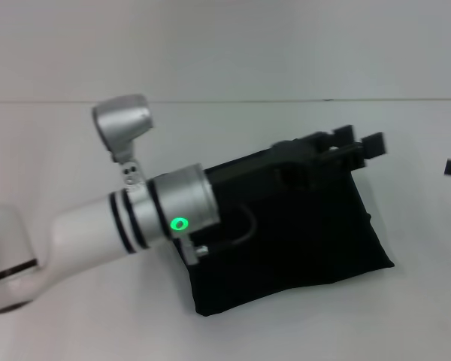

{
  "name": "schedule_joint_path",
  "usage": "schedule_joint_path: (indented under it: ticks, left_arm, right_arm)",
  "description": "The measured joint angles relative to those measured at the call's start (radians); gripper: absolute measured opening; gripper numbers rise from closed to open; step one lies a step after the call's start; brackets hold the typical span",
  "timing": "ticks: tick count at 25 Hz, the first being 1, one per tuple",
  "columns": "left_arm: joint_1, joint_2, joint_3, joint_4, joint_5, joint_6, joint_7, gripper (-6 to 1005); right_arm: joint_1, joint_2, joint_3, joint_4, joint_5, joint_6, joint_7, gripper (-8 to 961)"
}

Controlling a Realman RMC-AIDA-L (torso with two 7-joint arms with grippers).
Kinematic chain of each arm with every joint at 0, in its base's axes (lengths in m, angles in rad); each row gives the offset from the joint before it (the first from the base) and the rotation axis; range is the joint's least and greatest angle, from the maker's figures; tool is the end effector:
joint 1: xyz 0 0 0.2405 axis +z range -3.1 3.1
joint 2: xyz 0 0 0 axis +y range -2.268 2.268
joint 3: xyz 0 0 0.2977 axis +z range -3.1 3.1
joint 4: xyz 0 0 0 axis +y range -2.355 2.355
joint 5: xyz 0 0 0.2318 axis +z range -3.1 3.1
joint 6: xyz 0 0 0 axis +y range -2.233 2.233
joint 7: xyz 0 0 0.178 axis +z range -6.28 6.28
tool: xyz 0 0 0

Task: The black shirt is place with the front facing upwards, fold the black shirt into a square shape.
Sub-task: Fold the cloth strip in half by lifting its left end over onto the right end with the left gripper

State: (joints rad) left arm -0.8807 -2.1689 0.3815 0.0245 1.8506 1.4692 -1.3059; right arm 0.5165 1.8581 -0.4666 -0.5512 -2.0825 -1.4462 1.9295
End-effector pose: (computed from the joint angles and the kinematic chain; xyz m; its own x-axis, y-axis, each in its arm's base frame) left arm -0.1422 0.3953 -0.1536 0.3552 0.5298 0.7702 0.5336 -0.7914 0.2982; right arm 0.3813 0.4054 0.0664 0.3523 -0.6953 -0.6264 -0.9191 -0.3832 -0.0917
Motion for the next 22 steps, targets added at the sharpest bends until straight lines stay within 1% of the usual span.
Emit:
schedule_joint_path:
  ticks: [1,3,6,9,11,12,15,18,22]
  left_arm:
    - [0.013,0.001,0.013,0.029,0.0,0.012,0.001,480]
    - [0.051,0.002,0.065,0.105,0.002,0.051,0.003,560]
    - [0.102,0.005,0.176,0.23,0.002,0.11,0.011,681]
    - [0.159,0.007,0.298,0.355,0.002,0.138,0.02,796]
    - [0.202,0.008,0.373,0.429,0.003,0.143,0.041,871]
    - [0.214,0.01,0.394,0.448,0.004,0.143,0.05,909]
    - [0.257,0.023,0.466,0.494,0.009,0.153,0.091,952]
    - [0.278,0.035,0.514,0.5,0.013,0.164,0.142,952]
    - [0.291,0.038,0.543,0.496,0.014,0.148,0.167,952]
  right_arm:
    - [0.008,-0.002,0.01,0.005,0.0,0.001,0.027,945]
    - [0.029,-0.006,0.018,0.014,-0.002,0.005,0.097,945]
    - [0.066,-0.013,0.0,0.034,-0.006,0.003,0.183,945]
    - [0.113,-0.024,-0.067,0.071,-0.008,0.007,0.26,945]
    - [0.139,-0.026,-0.114,0.084,-0.009,0.011,0.301,944]
    - [0.154,-0.026,-0.14,0.086,-0.013,0.014,0.328,944]
    - [0.199,-0.02,-0.193,0.087,-0.046,0.024,0.403,944]
    - [0.234,-0.008,-0.209,0.089,-0.081,0.037,0.439,944]
    - [0.261,0.004,-0.225,0.108,-0.086,0.091,0.444,944]
